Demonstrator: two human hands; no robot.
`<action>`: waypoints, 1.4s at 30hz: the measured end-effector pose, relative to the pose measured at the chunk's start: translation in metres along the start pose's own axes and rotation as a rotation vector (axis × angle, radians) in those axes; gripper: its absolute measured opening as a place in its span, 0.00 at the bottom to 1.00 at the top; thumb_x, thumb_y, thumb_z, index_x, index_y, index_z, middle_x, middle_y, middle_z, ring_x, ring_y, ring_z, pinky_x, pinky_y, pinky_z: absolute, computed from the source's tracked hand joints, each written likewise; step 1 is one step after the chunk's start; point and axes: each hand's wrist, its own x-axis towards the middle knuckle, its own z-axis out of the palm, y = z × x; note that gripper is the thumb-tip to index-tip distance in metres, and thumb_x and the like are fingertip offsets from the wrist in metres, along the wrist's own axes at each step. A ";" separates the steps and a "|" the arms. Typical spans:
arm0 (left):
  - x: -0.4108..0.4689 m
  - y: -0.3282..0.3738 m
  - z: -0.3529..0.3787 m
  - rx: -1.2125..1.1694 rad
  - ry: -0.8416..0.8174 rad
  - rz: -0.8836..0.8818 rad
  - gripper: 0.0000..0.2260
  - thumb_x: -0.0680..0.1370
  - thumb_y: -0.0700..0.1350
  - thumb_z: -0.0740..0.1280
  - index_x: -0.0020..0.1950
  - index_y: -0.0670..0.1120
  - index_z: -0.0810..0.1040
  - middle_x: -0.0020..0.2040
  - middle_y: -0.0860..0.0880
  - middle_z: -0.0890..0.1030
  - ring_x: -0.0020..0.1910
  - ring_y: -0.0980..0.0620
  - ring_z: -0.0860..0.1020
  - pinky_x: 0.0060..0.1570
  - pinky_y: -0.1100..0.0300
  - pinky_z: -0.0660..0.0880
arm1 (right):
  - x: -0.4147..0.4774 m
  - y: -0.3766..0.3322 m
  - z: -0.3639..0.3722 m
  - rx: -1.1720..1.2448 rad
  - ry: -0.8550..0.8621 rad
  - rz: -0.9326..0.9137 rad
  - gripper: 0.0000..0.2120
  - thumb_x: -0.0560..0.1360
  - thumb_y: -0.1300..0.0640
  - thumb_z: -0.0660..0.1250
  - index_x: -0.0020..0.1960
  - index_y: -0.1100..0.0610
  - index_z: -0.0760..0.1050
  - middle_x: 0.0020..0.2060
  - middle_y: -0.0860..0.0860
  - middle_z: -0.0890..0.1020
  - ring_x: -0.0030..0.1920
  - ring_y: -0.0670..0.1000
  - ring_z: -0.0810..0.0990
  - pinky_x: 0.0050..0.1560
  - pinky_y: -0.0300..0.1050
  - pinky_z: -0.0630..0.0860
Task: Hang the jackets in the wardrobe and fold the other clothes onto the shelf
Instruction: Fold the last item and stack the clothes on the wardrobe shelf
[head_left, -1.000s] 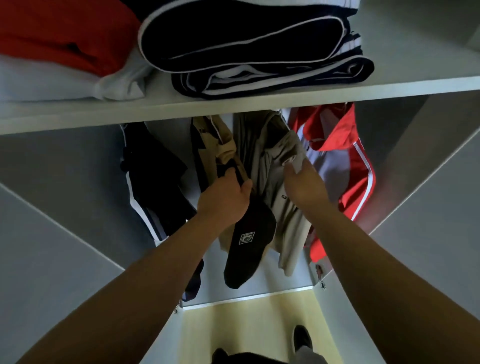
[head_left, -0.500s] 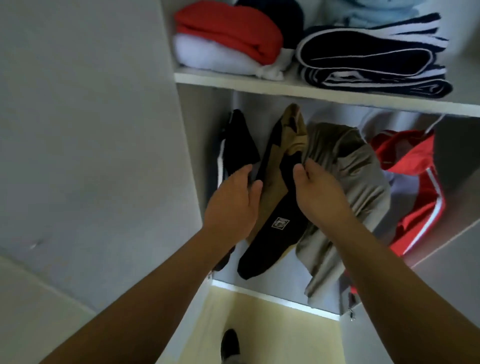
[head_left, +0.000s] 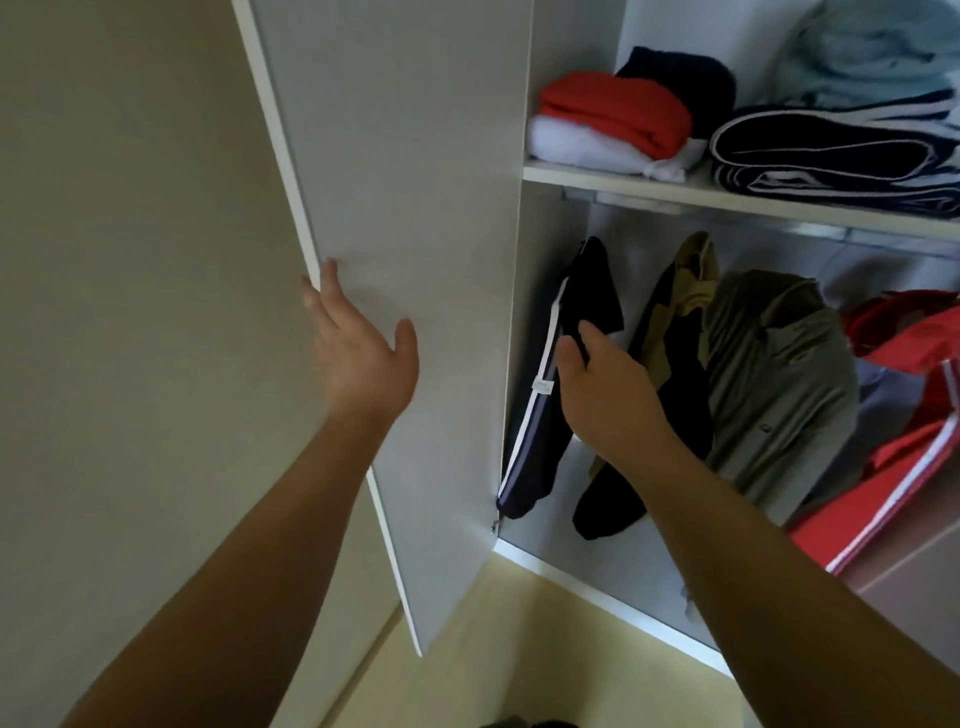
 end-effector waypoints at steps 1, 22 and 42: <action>-0.002 0.002 0.000 -0.045 0.007 -0.002 0.35 0.75 0.44 0.69 0.77 0.38 0.58 0.76 0.35 0.60 0.74 0.38 0.64 0.71 0.55 0.61 | -0.005 0.000 -0.003 -0.006 0.010 0.003 0.24 0.86 0.45 0.51 0.77 0.56 0.63 0.67 0.58 0.76 0.67 0.59 0.74 0.58 0.45 0.66; -0.095 0.173 0.111 -0.377 -0.759 0.648 0.13 0.82 0.45 0.64 0.65 0.56 0.70 0.59 0.60 0.80 0.58 0.62 0.78 0.58 0.58 0.78 | -0.071 0.091 -0.143 -0.087 0.496 0.257 0.18 0.86 0.51 0.52 0.71 0.57 0.70 0.52 0.58 0.81 0.56 0.62 0.80 0.44 0.41 0.62; -0.235 0.349 0.159 -0.868 -1.086 1.031 0.08 0.79 0.38 0.66 0.56 0.47 0.78 0.48 0.56 0.80 0.43 0.61 0.77 0.46 0.59 0.75 | -0.229 0.170 -0.283 0.117 1.217 0.658 0.29 0.72 0.46 0.70 0.71 0.48 0.67 0.62 0.44 0.80 0.60 0.50 0.80 0.65 0.52 0.76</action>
